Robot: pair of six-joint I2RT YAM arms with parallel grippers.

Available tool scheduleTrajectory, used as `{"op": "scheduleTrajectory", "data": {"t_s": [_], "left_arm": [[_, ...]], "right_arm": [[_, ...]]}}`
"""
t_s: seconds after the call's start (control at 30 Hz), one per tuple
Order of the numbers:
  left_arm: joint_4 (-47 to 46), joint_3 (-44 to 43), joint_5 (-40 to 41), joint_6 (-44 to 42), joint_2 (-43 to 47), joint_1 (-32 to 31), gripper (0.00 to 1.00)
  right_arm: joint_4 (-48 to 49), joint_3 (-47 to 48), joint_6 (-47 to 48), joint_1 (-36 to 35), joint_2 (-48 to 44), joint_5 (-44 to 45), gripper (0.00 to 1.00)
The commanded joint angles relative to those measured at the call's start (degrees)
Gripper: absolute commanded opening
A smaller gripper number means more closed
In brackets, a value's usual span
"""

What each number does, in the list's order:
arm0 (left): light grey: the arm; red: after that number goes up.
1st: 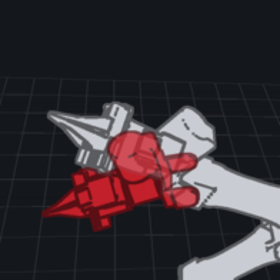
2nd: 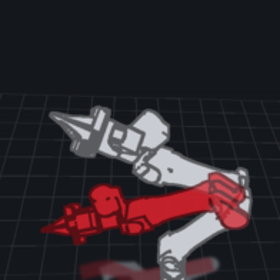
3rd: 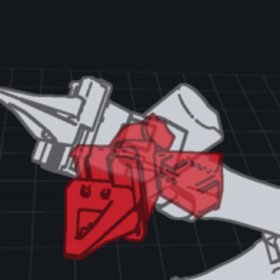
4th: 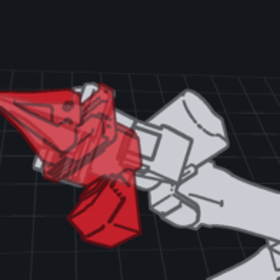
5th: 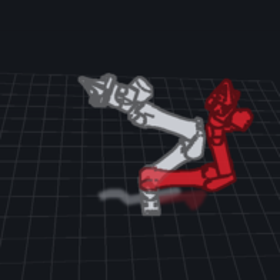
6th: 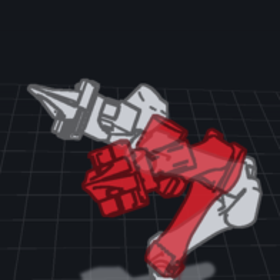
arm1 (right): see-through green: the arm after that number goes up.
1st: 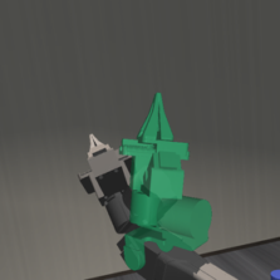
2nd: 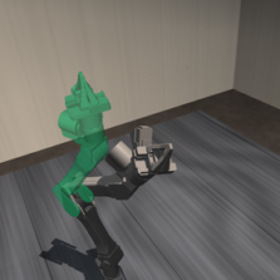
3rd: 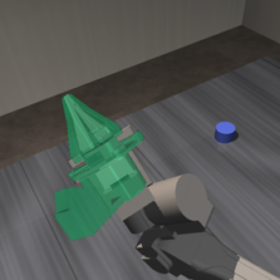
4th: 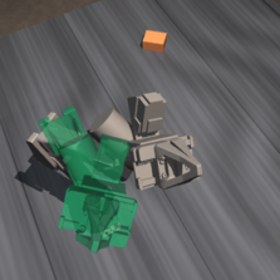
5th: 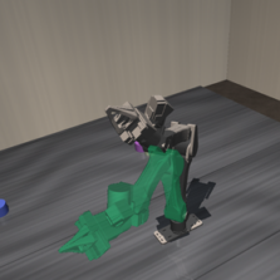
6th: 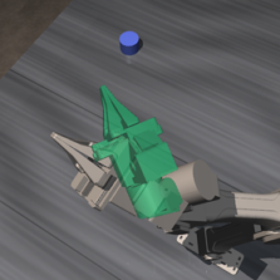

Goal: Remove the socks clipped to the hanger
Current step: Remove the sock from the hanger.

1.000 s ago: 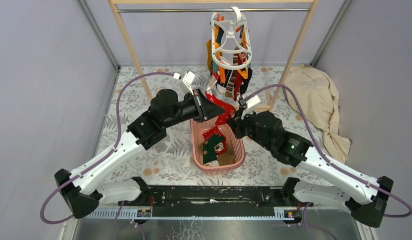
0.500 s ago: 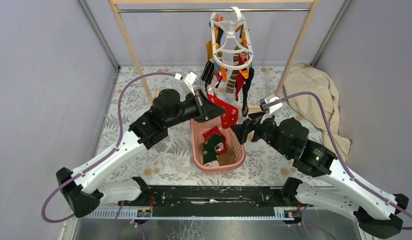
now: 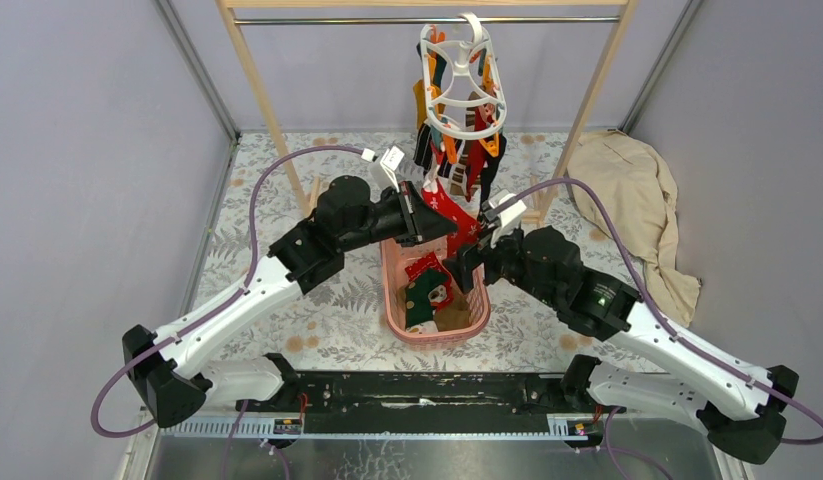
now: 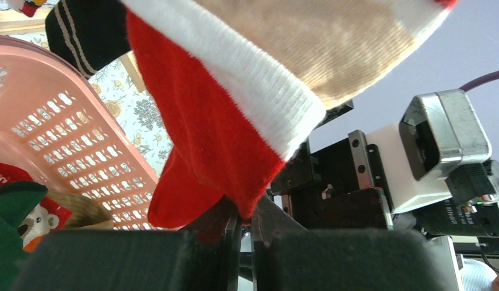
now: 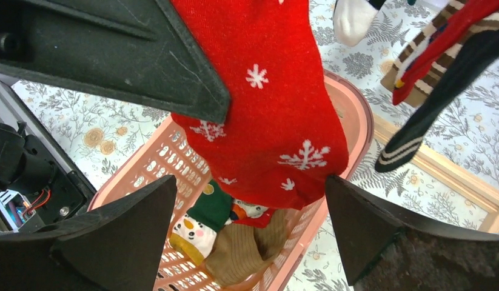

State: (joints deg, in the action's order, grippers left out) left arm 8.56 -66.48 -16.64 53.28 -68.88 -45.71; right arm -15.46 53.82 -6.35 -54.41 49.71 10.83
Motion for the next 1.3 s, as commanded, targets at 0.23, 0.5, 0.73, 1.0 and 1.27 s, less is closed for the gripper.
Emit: {"op": "scheduleTrajectory", "data": {"t_s": [0.23, 0.5, 0.73, 1.0, 1.27], "left_arm": [[-7.8, 0.9, -3.4, 2.5, 0.4, -0.4, 0.13], [-8.0, 2.3, -3.5, 2.7, 0.8, -0.4, 0.13], [-6.7, 3.4, -1.4, 1.6, 1.0, -0.4, 0.22], [-3.9, 0.7, -0.2, -1.9, -0.1, -0.2, 0.49], [2.6, -3.9, 0.8, -8.3, 3.1, 1.0, 0.61]], "right_arm": [[7.8, 1.5, -0.2, 0.2, 4.2, 10.2, 1.00], [14.2, -2.5, 0.7, 0.2, 0.3, 7.9, 0.74], [10.9, -1.4, 1.0, 0.2, -0.5, 3.6, 0.14], [7.3, -1.1, -0.1, 0.2, 0.9, 0.3, 0.00], [5.0, -1.3, -1.1, 0.2, 1.0, -1.7, 0.00]]}}
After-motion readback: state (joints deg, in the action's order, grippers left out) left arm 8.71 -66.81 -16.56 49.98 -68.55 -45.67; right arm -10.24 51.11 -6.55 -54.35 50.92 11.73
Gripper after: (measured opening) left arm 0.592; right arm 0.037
